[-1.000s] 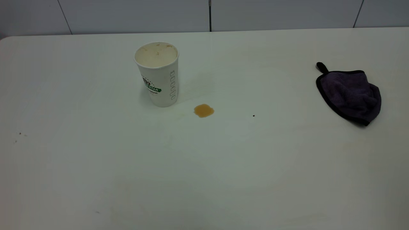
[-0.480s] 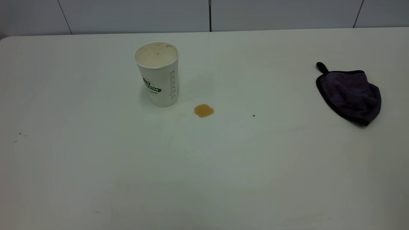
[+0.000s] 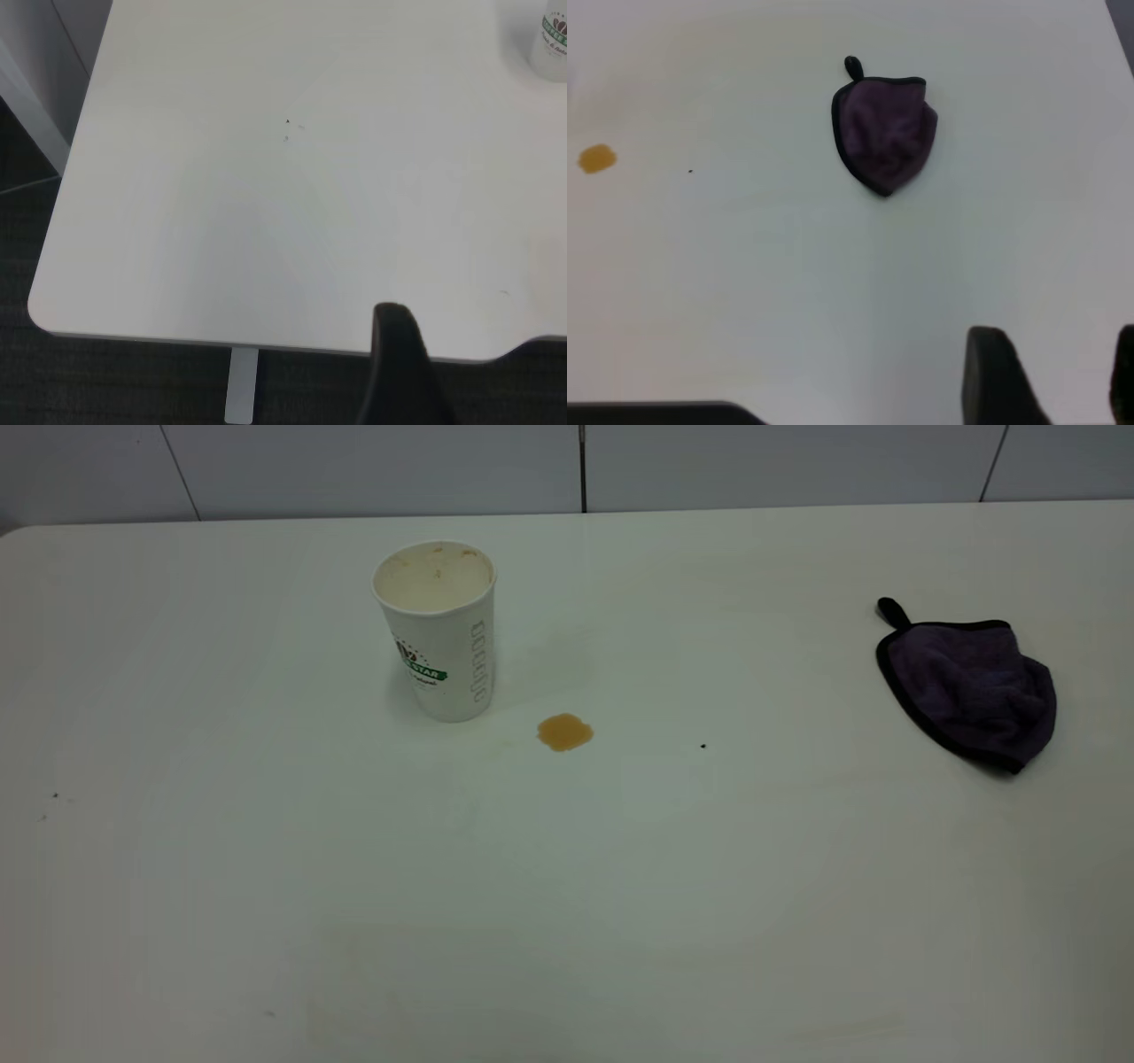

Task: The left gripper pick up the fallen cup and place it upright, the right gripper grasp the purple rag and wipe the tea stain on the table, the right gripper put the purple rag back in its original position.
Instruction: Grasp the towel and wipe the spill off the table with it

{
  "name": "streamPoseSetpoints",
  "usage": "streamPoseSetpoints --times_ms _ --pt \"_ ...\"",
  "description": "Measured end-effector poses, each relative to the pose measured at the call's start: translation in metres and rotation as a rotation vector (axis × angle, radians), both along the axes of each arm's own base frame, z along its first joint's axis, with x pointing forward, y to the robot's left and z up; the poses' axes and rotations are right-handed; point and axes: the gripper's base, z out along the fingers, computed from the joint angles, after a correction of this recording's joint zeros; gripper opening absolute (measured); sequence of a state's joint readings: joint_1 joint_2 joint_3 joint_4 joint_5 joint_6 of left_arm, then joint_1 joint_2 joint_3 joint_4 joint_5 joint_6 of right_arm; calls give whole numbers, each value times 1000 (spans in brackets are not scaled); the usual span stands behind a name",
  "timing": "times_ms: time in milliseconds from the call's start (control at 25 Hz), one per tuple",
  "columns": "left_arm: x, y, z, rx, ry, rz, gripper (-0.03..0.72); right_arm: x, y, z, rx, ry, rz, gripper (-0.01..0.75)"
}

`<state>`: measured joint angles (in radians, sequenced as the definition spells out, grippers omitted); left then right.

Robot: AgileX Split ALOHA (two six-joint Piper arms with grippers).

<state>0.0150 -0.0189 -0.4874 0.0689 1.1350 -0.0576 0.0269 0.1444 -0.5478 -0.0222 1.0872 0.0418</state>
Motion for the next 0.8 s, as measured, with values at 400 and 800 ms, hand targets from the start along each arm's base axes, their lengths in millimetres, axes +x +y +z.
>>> streamPoseSetpoints --times_ms 400,800 --pt "0 0 0 0 0 0 487 141 4 24 -45 267 32 726" --pt "0 0 0 0 0 0 487 270 8 -64 -38 458 42 726"
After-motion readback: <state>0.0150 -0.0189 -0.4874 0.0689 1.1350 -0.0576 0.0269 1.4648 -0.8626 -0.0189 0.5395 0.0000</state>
